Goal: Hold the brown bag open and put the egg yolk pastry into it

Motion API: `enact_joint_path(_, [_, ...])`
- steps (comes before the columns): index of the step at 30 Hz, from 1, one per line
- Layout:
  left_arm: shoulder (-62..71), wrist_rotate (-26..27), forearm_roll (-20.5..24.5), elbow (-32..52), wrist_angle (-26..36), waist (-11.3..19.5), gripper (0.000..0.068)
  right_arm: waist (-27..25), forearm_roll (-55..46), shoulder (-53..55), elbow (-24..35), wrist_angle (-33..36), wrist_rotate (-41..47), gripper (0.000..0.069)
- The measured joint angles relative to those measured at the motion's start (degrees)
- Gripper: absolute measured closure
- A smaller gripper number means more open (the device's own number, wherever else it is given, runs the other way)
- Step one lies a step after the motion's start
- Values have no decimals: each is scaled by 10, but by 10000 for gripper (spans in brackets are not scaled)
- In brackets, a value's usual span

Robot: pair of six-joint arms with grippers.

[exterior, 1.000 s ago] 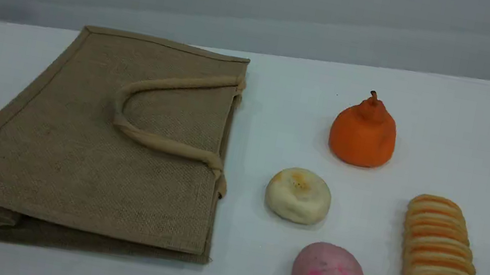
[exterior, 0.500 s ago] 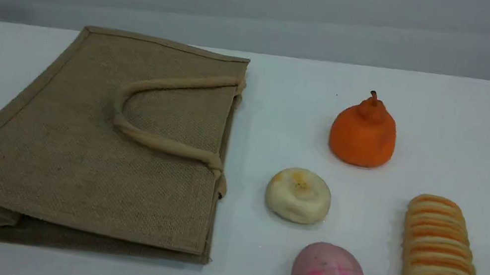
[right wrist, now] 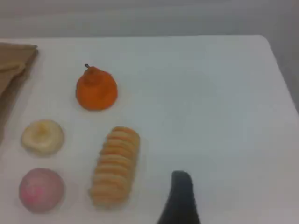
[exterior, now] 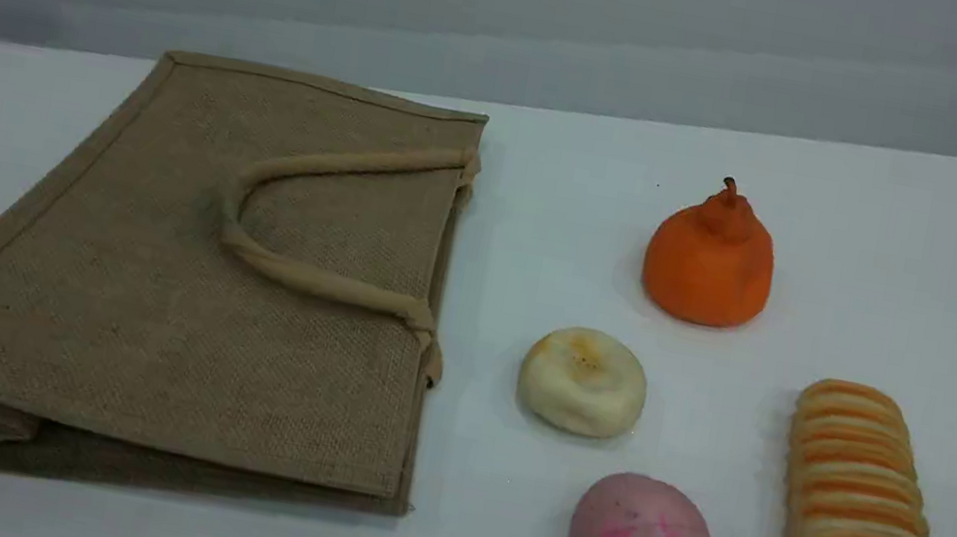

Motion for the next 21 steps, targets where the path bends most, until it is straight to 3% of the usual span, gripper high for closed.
enact_joint_path(8, [98,-1,1,-33,-63,0,122,0,58,68,-32,-52,-56,183])
enact_joint_path(14, [249,-7,1,-109,-82,0,122,0,143,187,-55,-140,-114,182])
enact_joint_path(21, [421,-34,31,-159,-166,0,122,0,288,343,-55,-250,-224,182])
